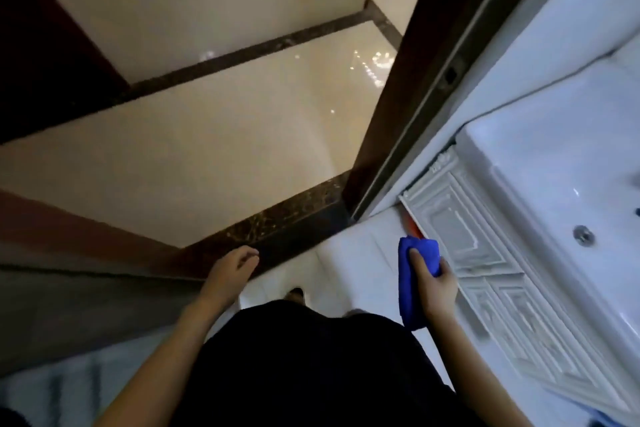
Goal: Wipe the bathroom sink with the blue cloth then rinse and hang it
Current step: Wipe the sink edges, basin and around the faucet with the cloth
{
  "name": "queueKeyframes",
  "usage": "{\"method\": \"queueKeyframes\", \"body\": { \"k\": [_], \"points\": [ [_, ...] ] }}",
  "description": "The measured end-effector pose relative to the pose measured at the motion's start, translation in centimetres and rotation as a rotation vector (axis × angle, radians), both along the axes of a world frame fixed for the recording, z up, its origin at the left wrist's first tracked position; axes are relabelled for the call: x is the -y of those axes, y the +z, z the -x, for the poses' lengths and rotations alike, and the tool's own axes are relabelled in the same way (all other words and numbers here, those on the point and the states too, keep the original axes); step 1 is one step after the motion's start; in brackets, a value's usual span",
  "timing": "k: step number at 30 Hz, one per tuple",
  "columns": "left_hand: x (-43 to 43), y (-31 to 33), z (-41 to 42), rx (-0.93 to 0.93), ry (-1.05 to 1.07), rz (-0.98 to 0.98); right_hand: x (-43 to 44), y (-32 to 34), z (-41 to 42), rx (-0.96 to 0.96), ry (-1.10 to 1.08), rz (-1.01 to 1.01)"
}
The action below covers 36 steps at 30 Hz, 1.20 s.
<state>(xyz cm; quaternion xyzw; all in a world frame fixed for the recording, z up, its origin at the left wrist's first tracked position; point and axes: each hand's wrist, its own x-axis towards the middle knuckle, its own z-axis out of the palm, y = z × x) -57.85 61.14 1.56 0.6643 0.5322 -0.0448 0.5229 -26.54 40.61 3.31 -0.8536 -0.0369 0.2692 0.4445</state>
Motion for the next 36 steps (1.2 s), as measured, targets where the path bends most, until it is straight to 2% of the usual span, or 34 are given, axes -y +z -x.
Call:
{"method": "queueKeyframes", "body": {
  "k": [6, 15, 28, 33, 36],
  "points": [
    [-6.5, 1.0, -9.9, 0.094, -0.340, -0.118, 3.4, 1.8, 0.6, 0.051, -0.317, 0.007],
    [-2.4, -1.6, -24.0, 0.042, -0.694, -0.044, 12.5, 0.2, -2.0, 0.017, -0.787, 0.023],
    [2.9, 0.1, -44.6, 0.132, -0.801, -0.107, 13.3, 1.1, -18.3, 0.028, -0.749, -0.078],
    [4.2, 0.8, -50.5, 0.138, -0.911, -0.080, 15.2, 0.3, -22.0, 0.030, -0.846, -0.029],
    [4.7, 1.5, -55.1, 0.219, -1.010, -0.027, 15.7, 0.5, -24.2, 0.042, -0.908, -0.013]
  ]
}}
